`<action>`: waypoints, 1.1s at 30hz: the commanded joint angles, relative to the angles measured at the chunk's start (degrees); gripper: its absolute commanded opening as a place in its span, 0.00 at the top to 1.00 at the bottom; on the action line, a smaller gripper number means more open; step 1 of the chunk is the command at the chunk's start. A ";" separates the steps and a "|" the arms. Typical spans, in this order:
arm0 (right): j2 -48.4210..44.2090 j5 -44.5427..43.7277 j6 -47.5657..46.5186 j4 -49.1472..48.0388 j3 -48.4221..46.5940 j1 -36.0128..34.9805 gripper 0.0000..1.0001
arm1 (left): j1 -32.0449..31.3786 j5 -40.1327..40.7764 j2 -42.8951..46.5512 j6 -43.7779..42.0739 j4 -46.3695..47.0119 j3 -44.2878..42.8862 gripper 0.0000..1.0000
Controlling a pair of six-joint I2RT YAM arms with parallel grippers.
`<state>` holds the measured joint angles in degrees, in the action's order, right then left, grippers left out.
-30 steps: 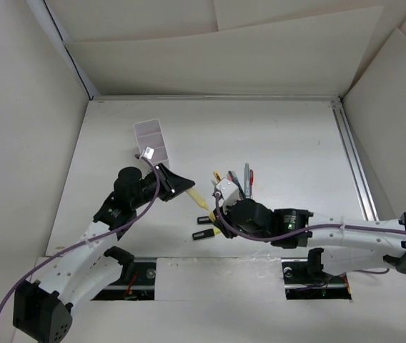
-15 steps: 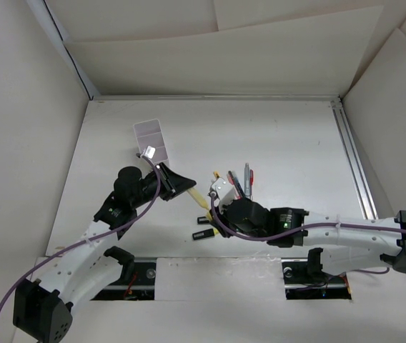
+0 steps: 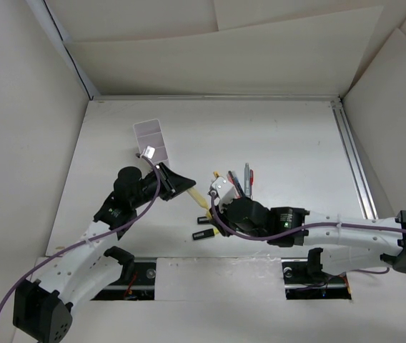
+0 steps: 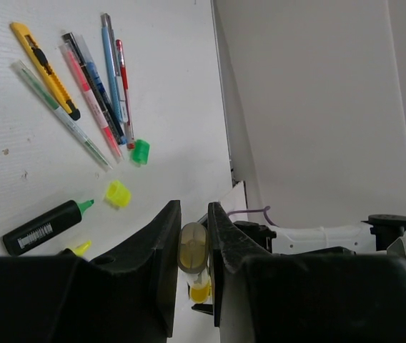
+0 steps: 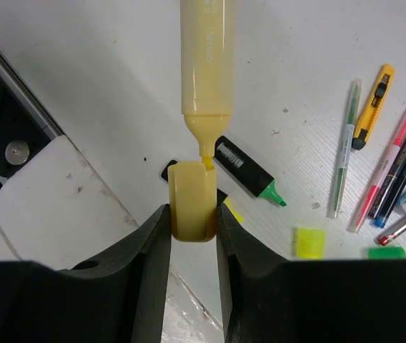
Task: Sort the stationery into containers
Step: Close the pen cap on the pen.
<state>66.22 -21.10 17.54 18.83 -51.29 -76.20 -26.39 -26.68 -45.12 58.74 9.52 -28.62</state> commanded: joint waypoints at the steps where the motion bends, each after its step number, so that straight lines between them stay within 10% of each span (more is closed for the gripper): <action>1: -1.79 -1.40 -0.14 -0.99 -2.59 -0.44 0.81 | 0.29 0.40 1.09 -1.00 0.94 -0.55 1.00; 33: 1.45 -3.77 -2.25 -3.27 -4.26 -0.44 0.81 | -2.00 -3.46 -2.25 -1.52 3.49 -0.56 1.00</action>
<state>67.33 -23.46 16.23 18.81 -52.18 -76.20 -28.21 -28.53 -47.68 58.35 10.59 -28.62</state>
